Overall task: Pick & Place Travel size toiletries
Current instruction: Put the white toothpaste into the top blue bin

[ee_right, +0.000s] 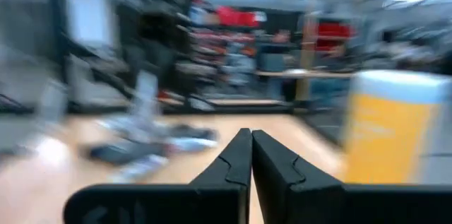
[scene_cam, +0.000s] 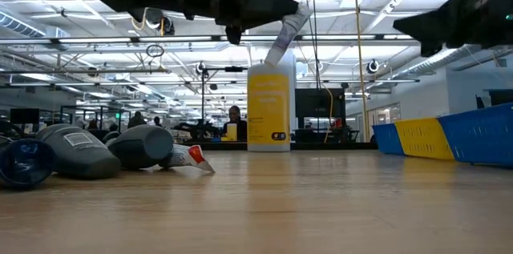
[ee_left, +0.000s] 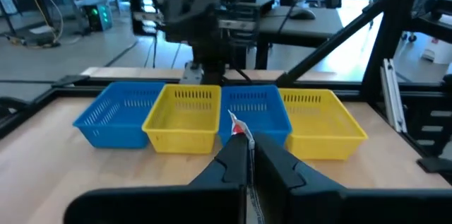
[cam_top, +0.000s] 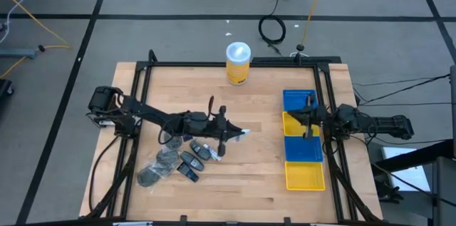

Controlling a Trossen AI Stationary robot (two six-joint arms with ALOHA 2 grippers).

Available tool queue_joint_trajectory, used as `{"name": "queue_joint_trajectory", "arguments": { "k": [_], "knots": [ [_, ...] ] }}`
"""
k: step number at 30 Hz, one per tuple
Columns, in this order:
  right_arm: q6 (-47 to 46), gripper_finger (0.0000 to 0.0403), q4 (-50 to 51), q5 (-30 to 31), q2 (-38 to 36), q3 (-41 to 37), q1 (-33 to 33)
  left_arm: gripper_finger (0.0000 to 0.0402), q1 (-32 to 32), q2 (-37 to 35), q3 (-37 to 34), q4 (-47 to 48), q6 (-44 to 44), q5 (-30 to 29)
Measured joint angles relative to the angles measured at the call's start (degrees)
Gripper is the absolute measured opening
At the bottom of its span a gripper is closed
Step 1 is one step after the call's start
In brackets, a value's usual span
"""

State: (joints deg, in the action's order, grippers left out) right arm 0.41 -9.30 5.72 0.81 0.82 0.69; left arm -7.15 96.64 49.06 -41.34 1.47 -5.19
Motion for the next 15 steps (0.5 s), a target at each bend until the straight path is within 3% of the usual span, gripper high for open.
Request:
{"name": "queue_joint_trajectory", "arguments": {
  "k": [4,8,15],
  "knots": [
    [-11.4,0.0004,-4.3,-5.9,1.6,0.0,-0.1,0.0002,0.8,0.0,0.0,-2.0,-0.1,0.0],
    [-13.2,0.0004,-10.9,-7.3,8.6,0.0,-1.5,0.0008,1.6,0.0,0.0,-3.3,-1.1,0.0],
    [-8.4,0.0024,-39.6,-6.6,35.4,0.0,-6.0,0.0007,2.1,0.0,0.0,-6.8,-3.3,0.1]
  ]
}}
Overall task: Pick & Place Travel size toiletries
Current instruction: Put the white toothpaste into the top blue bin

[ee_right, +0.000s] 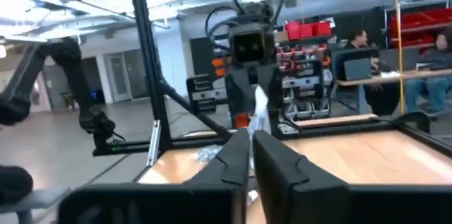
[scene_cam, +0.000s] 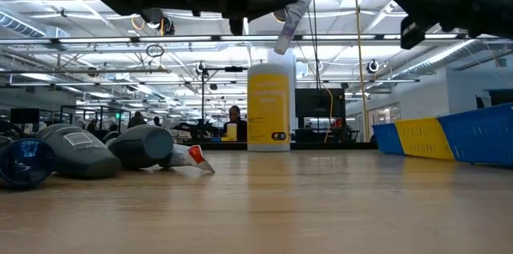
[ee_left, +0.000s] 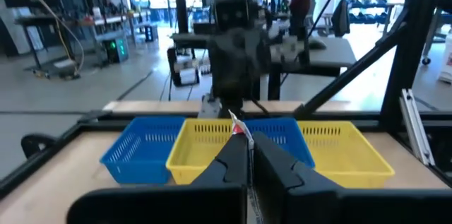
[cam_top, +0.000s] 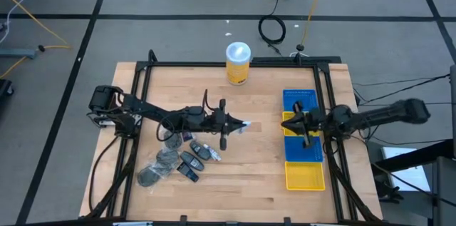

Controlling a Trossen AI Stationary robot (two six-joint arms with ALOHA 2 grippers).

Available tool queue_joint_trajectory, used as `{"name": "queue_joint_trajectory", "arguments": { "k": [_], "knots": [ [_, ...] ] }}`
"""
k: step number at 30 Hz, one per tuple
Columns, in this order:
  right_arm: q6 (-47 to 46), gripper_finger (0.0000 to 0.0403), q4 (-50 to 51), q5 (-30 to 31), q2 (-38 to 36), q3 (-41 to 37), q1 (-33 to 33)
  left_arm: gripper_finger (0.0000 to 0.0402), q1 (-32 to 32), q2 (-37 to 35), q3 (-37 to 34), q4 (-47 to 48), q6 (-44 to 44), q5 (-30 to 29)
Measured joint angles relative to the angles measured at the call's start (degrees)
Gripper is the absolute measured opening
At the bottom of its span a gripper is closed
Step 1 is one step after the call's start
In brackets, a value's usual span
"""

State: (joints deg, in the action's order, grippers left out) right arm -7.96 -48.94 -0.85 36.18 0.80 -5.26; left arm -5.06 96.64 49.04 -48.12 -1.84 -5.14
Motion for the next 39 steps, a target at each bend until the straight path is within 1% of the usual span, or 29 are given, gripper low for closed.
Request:
{"name": "queue_joint_trajectory", "arguments": {
  "k": [2,4,6,9,11,14,16,19,22,25,28,34,39],
  "knots": [
    [0.5,0.0045,-7.6,1.1,8.6,0.5,-0.5,0.0008,0.0,0.0,0.0,-1.8,-1.0,0.0],
    [0.2,0.0075,-12.4,1.0,16.8,2.3,-0.5,0.0005,0.0,0.0,0.0,-2.7,-1.3,0.1],
    [0.0,0.0111,-14.8,0.9,24.3,4.7,-0.5,0.0002,0.0,0.0,0.0,-2.7,-1.3,0.1],
    [0.6,0.0168,-16.7,1.1,34.1,11.4,-0.5,0.0007,-0.2,0.0,0.0,-2.5,-1.3,0.1],
    [0.8,0.0202,-16.6,2.4,39.1,15.4,-0.4,0.0008,-0.2,0.0,0.0,-2.2,-1.8,0.1],
    [2.3,0.0243,-15.9,2.2,44.7,20.5,-0.4,0.0003,-0.5,0.0,0.0,-2.0,-2.7,0.1],
    [2.7,0.026,-16.7,2.2,46.9,23.3,-0.4,0.0002,-0.6,0.0,0.0,-1.9,-2.9,0.1],
    [2.8,0.0272,-16.1,2.1,48.9,25.4,-0.5,0.0008,-0.7,0.0,0.0,-1.5,-3.0,0.1],
    [3.5,0.0266,-17.5,2.1,49.1,26.0,-0.5,0.0006,-0.7,0.0,0.0,-1.5,-3.0,0.1],
    [4.2,0.0241,-18.2,2.1,49.2,26.1,-0.5,0.0002,-0.7,0.0,0.0,-1.5,-3.0,0.1],
    [4.2,0.0206,-20.2,2.1,49.1,26.2,-0.5,0.0008,-0.7,0.0,0.0,-1.6,-2.9,0.1],
    [4.4,0.0132,-21.0,2.2,49.2,26.2,-0.5,0.0002,-0.7,0.0,0.0,-1.7,-2.8,0.1],
    [5.6,0.0071,-22.4,2.3,49.2,26.2,-0.5,0.0008,-0.7,0.0,0.0,-2.3,-2.8,-0.4]
  ]
}}
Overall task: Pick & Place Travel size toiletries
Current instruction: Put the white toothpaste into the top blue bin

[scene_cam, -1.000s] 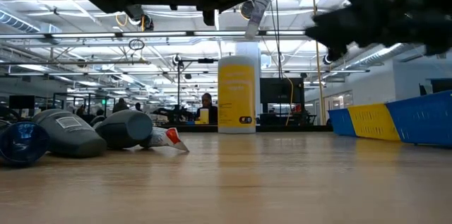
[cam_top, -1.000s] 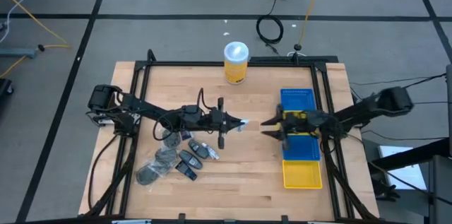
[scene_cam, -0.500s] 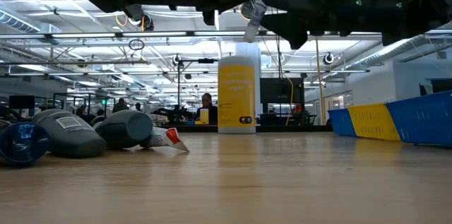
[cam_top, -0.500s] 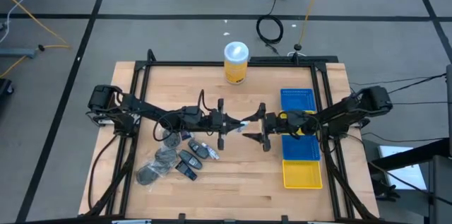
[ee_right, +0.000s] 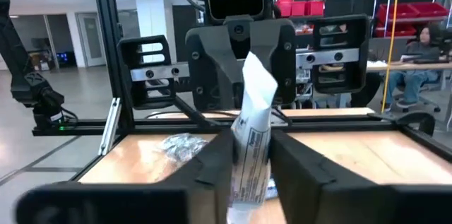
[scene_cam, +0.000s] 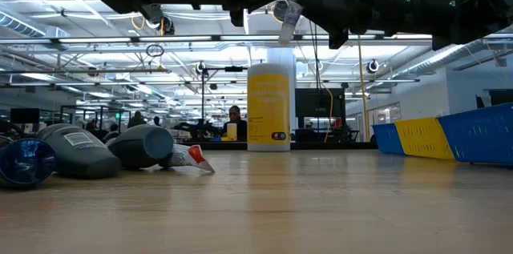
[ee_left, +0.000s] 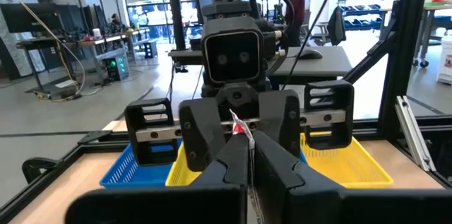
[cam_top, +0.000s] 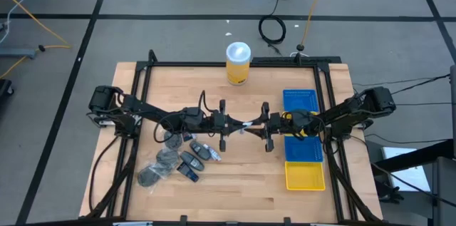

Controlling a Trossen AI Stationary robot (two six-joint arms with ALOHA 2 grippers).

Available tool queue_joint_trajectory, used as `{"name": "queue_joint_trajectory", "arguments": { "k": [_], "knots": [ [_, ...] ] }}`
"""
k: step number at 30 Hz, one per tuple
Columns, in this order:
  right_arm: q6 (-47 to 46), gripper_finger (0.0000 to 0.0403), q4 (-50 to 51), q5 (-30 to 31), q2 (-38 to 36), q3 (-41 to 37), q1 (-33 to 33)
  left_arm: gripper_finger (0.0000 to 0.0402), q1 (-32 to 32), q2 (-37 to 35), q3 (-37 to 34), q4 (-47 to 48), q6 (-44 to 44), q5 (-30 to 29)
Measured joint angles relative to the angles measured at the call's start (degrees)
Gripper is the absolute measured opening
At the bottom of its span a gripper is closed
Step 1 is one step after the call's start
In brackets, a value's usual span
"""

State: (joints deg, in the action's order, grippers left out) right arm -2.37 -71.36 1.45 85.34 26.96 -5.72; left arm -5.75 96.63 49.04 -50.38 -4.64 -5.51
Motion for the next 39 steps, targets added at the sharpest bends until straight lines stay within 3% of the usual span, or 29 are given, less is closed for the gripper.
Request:
{"name": "queue_joint_trajectory", "arguments": {
  "k": [5,10,14,19,22,27,30,35,39],
  "knots": [
    [0.8,0.0014,0.2,0.0,0.0,0.0,0.0,0.0005,0.0,0.0,0.0,-0.1,0.0,-0.2],
    [1.5,0.0013,0.7,-0.1,0.0,0.0,0.0,0.0034,0.0,0.0,0.0,0.1,-1.2,0.2],
    [1.0,0.0008,7.3,0.1,-2.5,0.0,0.0,0.0087,-0.4,-1.2,0.0,2.0,-2.6,0.9],
    [0.1,0.0004,27.3,4.4,-12.5,0.1,0.0,0.0169,-1.0,-6.7,0.0,9.5,-2.2,0.2],
    [-1.9,0.0004,46.1,11.5,-20.9,1.1,-0.7,0.0207,-1.5,-10.5,0.0,17.7,-0.9,-1.9],
    [-6.4,0.0004,78.9,25.6,-31.3,5.3,0.0,0.0232,-2.4,-13.5,0.0,33.5,2.9,-6.2],
    [-7.8,0.0004,93.0,29.8,-33.8,7.8,3.8,0.0234,-3.0,-12.8,0.0,38.0,5.5,-8.1],
    [-3.3,0.0005,101.7,29.7,-32.3,9.9,14.3,0.0234,-4.2,-9.4,-0.8,39.5,9.4,-8.1],
    [4.7,0.0006,102.0,24.3,-28.5,10.0,21.9,0.0234,-5.8,-6.0,-0.8,38.3,10.4,-8.1]
  ]
}}
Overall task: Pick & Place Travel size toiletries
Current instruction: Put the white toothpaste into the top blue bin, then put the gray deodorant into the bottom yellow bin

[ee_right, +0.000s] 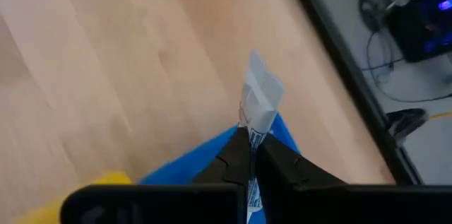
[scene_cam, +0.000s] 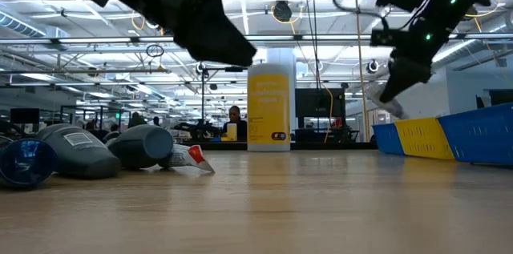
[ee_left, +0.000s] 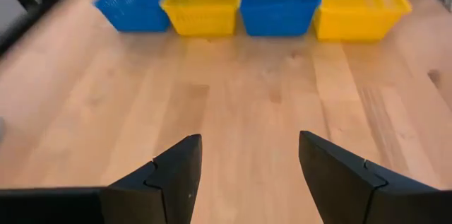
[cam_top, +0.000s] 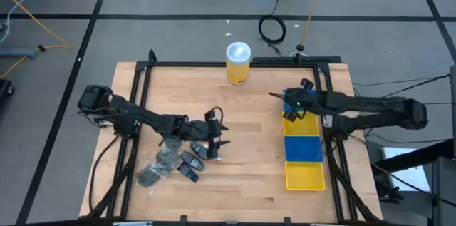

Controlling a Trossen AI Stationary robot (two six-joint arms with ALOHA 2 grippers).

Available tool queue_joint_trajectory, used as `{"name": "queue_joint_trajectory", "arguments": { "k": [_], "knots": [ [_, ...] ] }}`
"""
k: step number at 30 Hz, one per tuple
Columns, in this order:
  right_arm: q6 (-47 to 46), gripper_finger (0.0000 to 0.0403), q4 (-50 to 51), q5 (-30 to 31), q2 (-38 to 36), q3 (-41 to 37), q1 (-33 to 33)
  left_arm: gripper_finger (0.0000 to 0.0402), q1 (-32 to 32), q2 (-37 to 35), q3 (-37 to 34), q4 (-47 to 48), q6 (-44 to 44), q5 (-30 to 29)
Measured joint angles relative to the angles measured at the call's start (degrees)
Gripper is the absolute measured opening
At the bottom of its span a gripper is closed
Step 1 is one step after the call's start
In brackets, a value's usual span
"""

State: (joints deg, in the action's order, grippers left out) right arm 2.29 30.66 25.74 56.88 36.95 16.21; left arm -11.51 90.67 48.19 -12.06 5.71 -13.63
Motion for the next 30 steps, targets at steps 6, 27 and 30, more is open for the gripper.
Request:
{"name": "queue_joint_trajectory", "arguments": {
  "k": [6,27,30],
  "knots": [
    [5.9,0.0012,4.5,-1.9,5.0,0.0,6.2,0.0234,-2.2,5.0,0.0,-5.1,0.9,0.0],
    [8.5,0.0096,5.6,-4.5,8.5,0.0,9.0,0.0234,-2.8,6.4,0.0,-6.2,2.0,-2.5],
    [7.5,0.012,5.5,-0.5,6.7,0.0,8.6,0.0234,-2.8,6.4,0.0,-6.2,2.0,-2.5]
  ]
}}
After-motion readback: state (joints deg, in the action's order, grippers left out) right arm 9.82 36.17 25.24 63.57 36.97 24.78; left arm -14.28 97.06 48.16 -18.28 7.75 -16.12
